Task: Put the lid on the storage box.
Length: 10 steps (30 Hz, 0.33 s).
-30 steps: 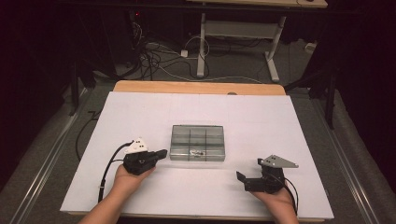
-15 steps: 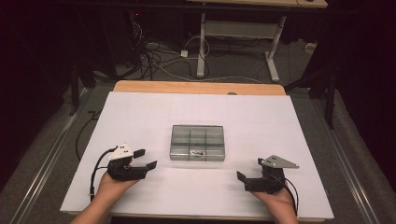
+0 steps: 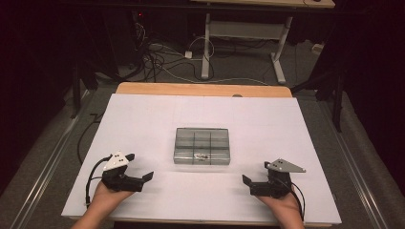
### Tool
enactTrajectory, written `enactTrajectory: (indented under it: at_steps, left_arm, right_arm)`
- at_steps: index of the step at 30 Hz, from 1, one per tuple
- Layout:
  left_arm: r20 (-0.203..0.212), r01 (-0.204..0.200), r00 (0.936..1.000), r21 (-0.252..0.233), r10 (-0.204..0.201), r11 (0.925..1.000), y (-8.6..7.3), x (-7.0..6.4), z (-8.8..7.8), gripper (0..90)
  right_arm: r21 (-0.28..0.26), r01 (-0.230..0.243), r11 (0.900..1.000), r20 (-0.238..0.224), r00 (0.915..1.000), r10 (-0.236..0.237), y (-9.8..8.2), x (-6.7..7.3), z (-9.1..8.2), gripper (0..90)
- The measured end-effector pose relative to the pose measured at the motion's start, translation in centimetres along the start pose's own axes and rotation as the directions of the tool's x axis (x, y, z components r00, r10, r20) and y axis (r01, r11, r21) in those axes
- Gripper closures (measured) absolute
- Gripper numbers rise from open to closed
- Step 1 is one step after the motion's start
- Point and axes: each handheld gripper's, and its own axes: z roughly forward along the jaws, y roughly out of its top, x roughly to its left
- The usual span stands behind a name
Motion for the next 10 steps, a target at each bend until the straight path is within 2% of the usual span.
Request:
enactTrajectory:
  at_steps: [10]
  left_arm:
    - [0.013, -0.003, 0.9999, 0.000, 0.003, 1.0000, -0.08, 0.16, 0.02, 0.0]
  right_arm:
    - [-0.001, 0.002, 1.000, 0.004, 1.0000, -0.002, -0.03, 0.12, -0.06, 0.2]
